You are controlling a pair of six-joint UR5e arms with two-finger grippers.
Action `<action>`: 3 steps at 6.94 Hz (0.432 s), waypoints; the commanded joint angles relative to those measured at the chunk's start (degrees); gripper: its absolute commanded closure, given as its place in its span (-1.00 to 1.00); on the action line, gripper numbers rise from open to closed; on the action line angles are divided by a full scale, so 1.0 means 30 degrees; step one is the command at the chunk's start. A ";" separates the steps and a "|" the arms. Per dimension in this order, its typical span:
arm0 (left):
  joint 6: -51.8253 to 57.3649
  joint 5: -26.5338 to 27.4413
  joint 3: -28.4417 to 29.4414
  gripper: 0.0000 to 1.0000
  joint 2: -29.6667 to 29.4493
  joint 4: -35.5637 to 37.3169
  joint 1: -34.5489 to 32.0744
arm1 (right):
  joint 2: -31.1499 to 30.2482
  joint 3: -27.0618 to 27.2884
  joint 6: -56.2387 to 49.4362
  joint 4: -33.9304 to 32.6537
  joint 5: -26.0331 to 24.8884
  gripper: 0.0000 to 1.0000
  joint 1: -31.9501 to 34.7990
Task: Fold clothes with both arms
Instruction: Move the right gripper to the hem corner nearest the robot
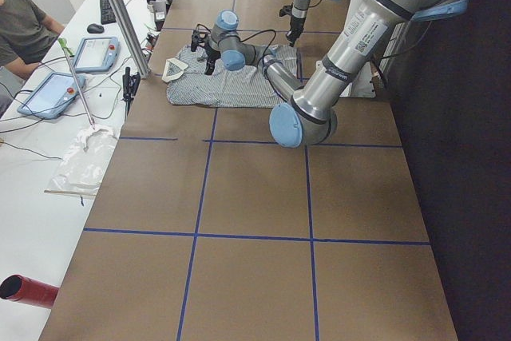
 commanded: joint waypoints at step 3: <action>-0.6384 0.2559 -0.5958 -0.53 0.3904 0.3147 0.5529 | -0.0619 0.1337 -0.0004 -0.0068 0.1227 1.00 0.0043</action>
